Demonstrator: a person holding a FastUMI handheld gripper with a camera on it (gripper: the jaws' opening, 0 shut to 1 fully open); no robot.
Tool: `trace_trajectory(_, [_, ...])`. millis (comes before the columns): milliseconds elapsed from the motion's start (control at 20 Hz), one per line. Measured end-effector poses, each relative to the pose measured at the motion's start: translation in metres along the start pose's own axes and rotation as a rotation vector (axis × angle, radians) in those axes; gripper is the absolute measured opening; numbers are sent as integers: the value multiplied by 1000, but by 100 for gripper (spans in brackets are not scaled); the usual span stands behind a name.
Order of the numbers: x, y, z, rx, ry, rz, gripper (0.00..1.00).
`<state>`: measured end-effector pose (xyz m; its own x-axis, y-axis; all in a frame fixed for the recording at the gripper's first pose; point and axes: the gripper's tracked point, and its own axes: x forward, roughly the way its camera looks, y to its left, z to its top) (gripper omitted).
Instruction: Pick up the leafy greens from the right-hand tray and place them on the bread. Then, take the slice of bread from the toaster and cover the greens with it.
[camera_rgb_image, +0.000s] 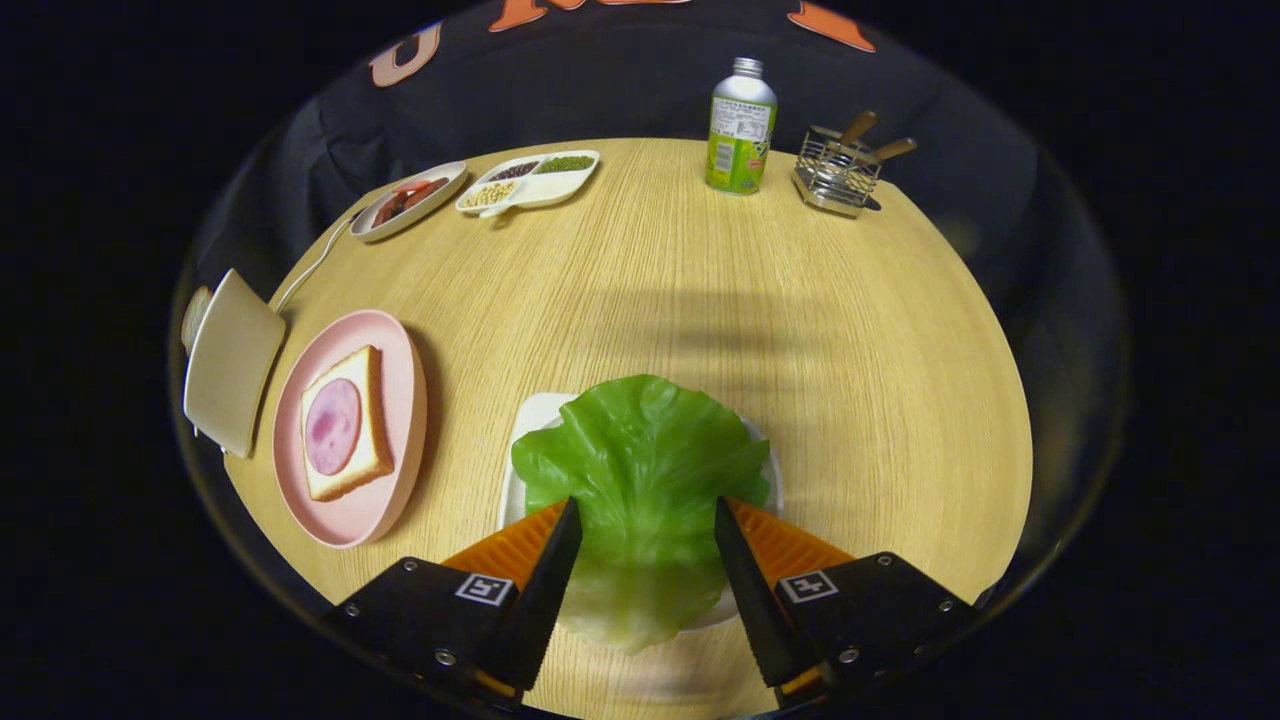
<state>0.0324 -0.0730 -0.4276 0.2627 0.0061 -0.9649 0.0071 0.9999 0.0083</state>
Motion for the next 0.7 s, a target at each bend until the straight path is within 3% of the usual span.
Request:
trace_trajectory(300, [1,2,0,-9,-12,-6,67])
trace_trajectory(400, [1,0,2,3,-18,-8,54])
trace_trajectory(550, [2,-7,3,45,-30,-13,25])
trace_trajectory(700, [2,-11,4,67,-46,2,8])
